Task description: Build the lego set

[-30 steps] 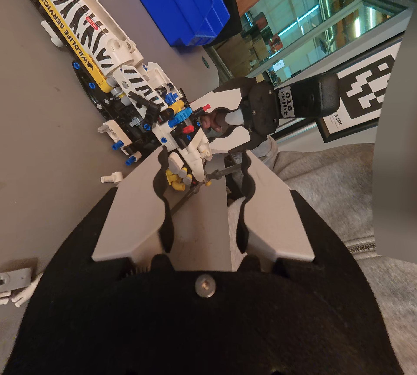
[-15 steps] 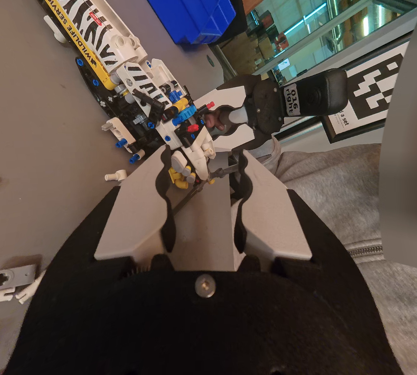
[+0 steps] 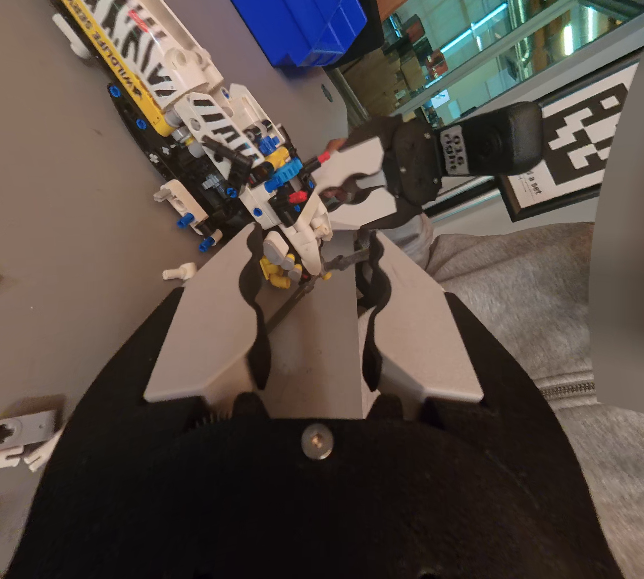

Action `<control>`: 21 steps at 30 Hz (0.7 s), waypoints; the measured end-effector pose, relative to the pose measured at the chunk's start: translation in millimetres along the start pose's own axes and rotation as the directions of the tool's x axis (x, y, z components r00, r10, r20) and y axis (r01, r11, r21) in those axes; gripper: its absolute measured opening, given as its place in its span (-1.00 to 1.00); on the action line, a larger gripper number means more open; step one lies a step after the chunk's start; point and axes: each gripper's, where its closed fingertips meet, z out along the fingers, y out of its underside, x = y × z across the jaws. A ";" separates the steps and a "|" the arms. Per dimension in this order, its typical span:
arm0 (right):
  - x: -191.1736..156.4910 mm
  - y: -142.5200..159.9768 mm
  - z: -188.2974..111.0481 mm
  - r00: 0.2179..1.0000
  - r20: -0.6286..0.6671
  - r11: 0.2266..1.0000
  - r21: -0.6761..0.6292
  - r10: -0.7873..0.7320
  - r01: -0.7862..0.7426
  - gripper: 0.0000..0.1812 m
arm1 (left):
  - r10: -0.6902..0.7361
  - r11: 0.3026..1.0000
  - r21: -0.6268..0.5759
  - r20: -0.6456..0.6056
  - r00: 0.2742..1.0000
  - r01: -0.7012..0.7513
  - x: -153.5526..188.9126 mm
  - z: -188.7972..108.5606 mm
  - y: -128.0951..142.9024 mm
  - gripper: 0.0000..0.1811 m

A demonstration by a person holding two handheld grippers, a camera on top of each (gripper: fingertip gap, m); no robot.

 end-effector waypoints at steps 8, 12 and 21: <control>2.5 0.9 -0.6 0.998 -0.040 0.999 -0.001 -0.053 0.053 -0.98 | -0.013 1.000 -0.016 -0.024 1.000 0.012 2.0 0.0 1.9 -0.35; 9.4 3.7 -6.0 0.998 -0.049 0.999 0.011 -0.034 0.035 -0.68 | -0.014 1.000 -0.010 -0.035 0.999 0.014 3.4 -0.7 0.5 -0.36; 15.8 1.8 -4.7 0.995 0.092 0.998 0.039 0.035 -0.039 -0.51 | -0.023 1.000 -0.017 -0.053 0.998 0.022 3.6 -1.4 0.7 -0.36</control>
